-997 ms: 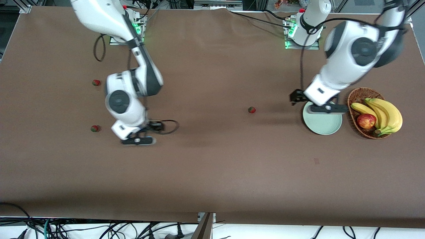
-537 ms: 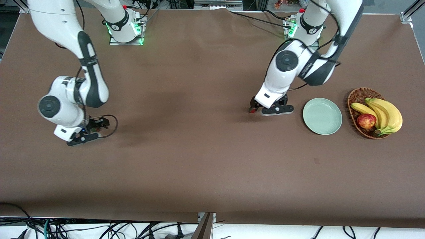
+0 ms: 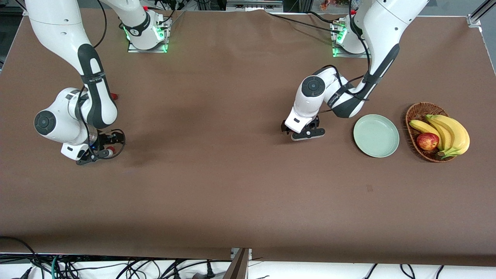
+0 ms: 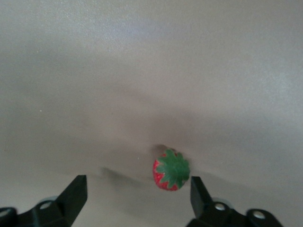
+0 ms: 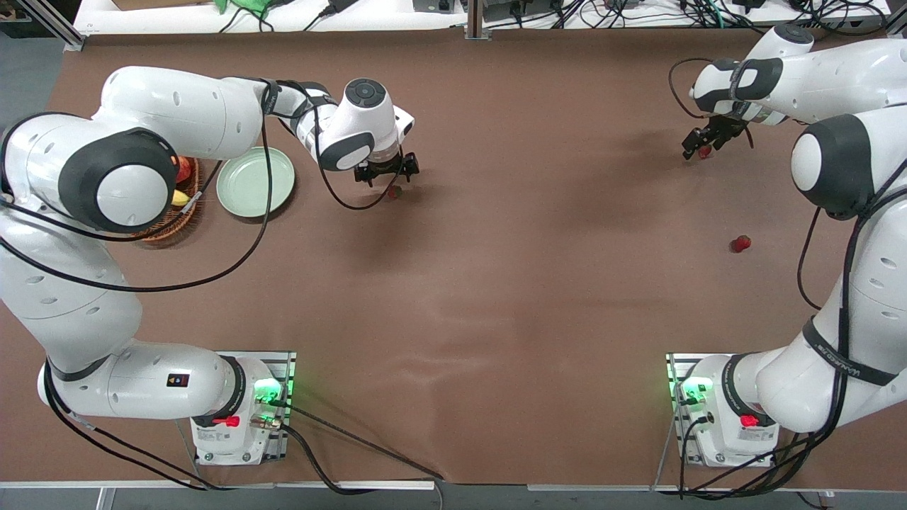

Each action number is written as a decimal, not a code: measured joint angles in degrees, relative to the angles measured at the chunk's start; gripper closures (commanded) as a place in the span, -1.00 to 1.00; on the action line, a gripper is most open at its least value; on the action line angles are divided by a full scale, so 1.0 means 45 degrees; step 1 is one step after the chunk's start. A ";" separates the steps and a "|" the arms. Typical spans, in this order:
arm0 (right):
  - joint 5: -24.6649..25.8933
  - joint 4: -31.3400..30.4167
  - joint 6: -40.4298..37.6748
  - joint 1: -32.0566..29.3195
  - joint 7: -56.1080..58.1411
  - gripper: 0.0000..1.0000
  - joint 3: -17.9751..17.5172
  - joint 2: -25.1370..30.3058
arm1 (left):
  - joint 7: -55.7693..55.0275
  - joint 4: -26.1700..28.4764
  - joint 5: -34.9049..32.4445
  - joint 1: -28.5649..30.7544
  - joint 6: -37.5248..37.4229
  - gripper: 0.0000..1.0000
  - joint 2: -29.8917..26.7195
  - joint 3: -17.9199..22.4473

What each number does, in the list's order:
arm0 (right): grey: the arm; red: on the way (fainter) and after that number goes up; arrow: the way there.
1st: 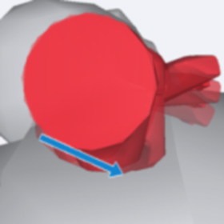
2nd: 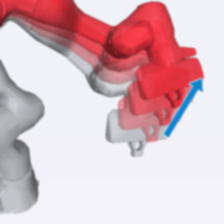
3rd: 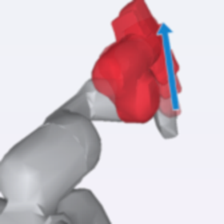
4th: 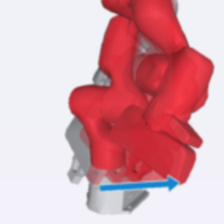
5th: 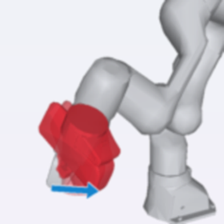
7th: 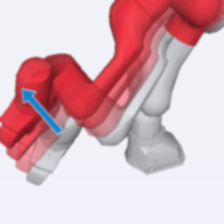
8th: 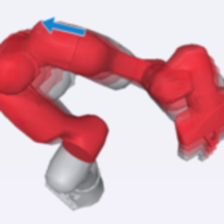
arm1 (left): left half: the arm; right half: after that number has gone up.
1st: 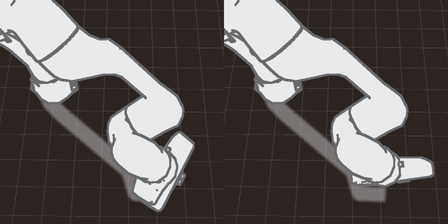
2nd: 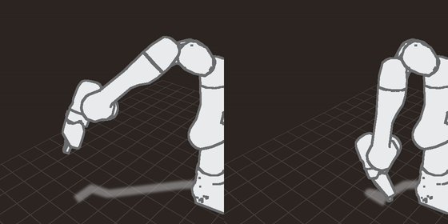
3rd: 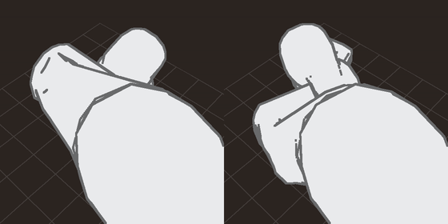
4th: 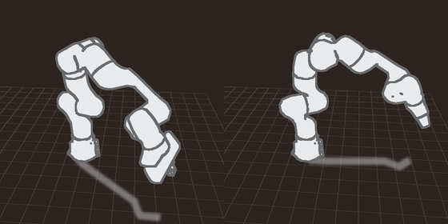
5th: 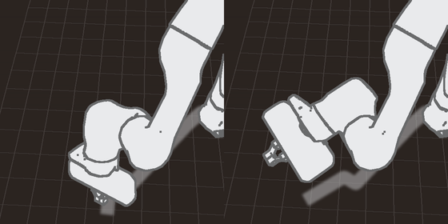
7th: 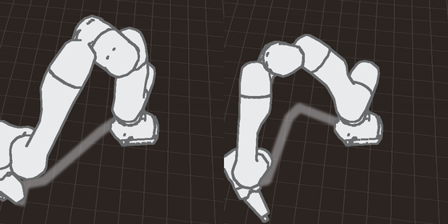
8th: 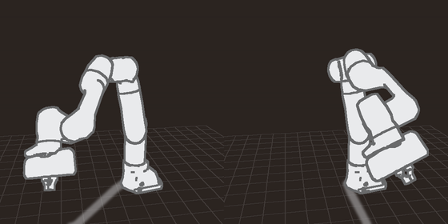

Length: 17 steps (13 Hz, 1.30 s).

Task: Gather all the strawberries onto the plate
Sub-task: 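Grasp the mid-table strawberry with the left gripper while the right gripper grasps another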

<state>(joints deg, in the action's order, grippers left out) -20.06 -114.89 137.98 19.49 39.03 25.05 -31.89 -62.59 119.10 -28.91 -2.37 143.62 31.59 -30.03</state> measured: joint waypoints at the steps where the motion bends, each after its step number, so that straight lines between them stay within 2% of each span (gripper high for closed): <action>1: -0.0001 -0.0008 0.0173 -0.0017 0.0205 -0.63 0.0002 -0.0059 | -0.0008 0.0005 0.0000 -0.0003 0.0002 -1.00 0.0080 -0.0033; 2: -0.0004 -0.0013 0.0293 -0.0062 0.0350 -0.52 0.0003 -0.0121 | -0.0016 0.0029 0.0000 -0.0006 0.0002 -1.00 0.0122 -0.0105; 3: -0.0005 -0.0014 0.0355 -0.0119 0.0473 -0.41 0.0003 -0.0176 | -0.0074 0.0068 0.0000 -0.0009 0.0002 -0.87 0.0135 -0.0176; 6: -0.0007 -0.0014 0.0443 -0.0172 0.0632 0.07 0.0003 -0.0245 | -0.0490 0.0114 -0.0001 -0.0032 0.0002 0.03 0.0145 -0.0230; 8: -0.0008 -0.0014 0.0462 -0.0172 0.0694 0.36 0.0003 -0.0274 | -0.0630 0.0116 -0.0001 -0.0032 0.0002 0.57 0.0171 -0.0230; 9: -0.0009 -0.0014 0.0470 -0.0172 0.0726 0.49 0.0003 -0.0278 | -0.0759 0.0116 -0.0001 -0.0032 0.0002 0.78 0.0189 -0.0230; 10: -0.0011 -0.0012 0.0473 -0.0172 0.0731 0.58 0.0004 -0.0276 | -0.0849 0.0115 -0.0001 -0.0032 0.0002 0.88 0.0204 -0.0230; 11: -0.0012 -0.0009 0.0473 -0.0172 0.0734 0.61 0.0003 -0.0276 | -0.0924 0.0105 -0.0001 -0.0030 -0.0008 0.90 0.0193 -0.0230; 17: -0.0228 0.0329 0.0469 -0.0125 0.0411 0.61 -0.0207 -0.0227 | -0.0728 -0.0211 0.0372 0.0450 -0.0001 0.98 -0.0015 -0.0221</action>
<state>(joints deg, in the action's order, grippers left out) -21.09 -113.42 140.09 18.93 40.88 24.12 -32.91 -65.86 118.15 -27.23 -0.34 143.62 31.52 -31.03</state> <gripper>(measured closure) 0.687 0.634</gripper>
